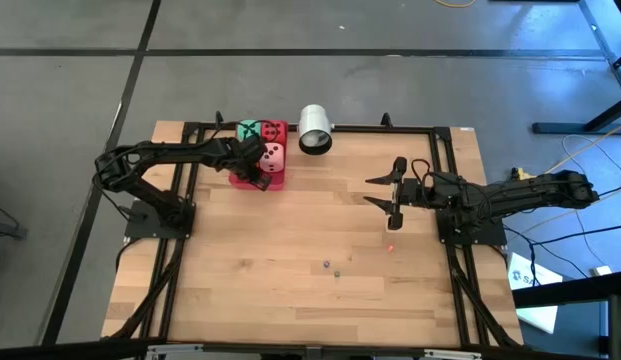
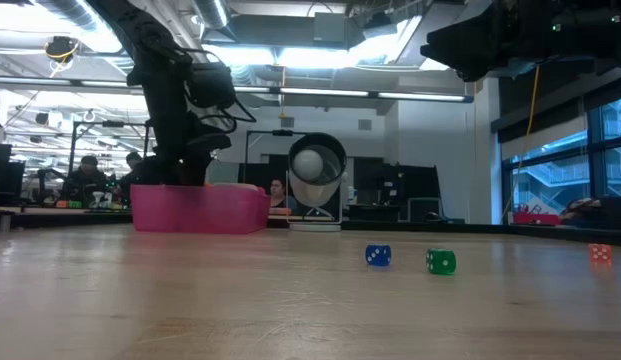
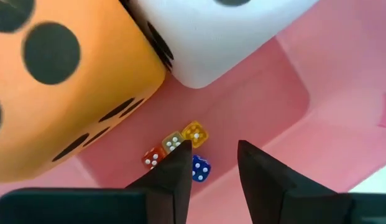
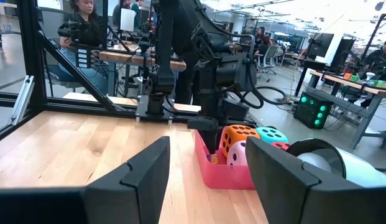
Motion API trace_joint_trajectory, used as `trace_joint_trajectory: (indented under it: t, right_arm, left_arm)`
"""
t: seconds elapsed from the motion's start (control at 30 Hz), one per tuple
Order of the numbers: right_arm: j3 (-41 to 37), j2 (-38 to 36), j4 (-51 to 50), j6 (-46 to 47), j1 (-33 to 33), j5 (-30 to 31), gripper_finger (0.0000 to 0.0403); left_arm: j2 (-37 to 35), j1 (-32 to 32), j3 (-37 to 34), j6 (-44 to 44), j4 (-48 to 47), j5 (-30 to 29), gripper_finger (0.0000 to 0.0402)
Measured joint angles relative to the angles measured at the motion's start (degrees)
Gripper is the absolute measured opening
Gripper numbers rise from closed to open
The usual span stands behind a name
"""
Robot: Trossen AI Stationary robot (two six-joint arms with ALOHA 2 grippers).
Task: Pick & Place Dice
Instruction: Put the small orange dice into the red bin
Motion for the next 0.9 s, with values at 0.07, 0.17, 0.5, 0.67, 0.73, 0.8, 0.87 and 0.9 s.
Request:
trace_joint_trajectory:
  t: [0.07, 0.17, 0.5, 0.67, 0.73, 0.8, 0.87, 0.9]
  right_arm:
    - [0.00, 0.00, -0.19, 0.02, -0.01, 0.00, 0.0210]
    - [0.00, 0.00, -0.40, 0.02, -0.02, 0.00, 0.0210]
    - [0.00, 0.00, -0.27, -2.20, -0.02, 2.91, 0.0210]
    - [0.00, 0.00, -0.27, -2.62, -0.02, 4.13, 0.0210]
    - [0.00, 0.00, -0.27, -2.62, -0.02, 4.12, 0.0210]
    - [0.00, 0.00, -0.27, -2.60, -0.02, 4.11, 0.0210]
    - [0.00, 0.00, -0.27, -2.60, -0.02, 4.11, 0.0210]
    - [0.00, 0.00, -0.26, -2.60, -0.02, 4.11, 0.0210]
  left_arm:
    - [-0.90, 0.00, 0.00, 0.07, 0.04, 0.00, 0.0116]
    - [-3.60, -0.13, -0.04, 0.09, -0.27, 0.22, 0.0113]
    - [-15.33, -0.15, -0.04, 0.35, -0.61, 2.39, 0.0112]
    - [-17.47, -0.55, -0.04, 3.13, -0.81, 3.12, 0.0113]
    - [-17.40, -0.55, -0.04, 3.80, 0.05, 2.06, 0.0113]
    - [-17.16, -0.55, -0.04, 3.66, 0.51, 1.52, 0.0111]
    - [-17.03, -0.55, -0.07, 3.55, 0.55, 1.33, 0.0111]
    - [-17.03, -0.55, -0.17, 3.46, 0.62, 0.93, 0.0112]
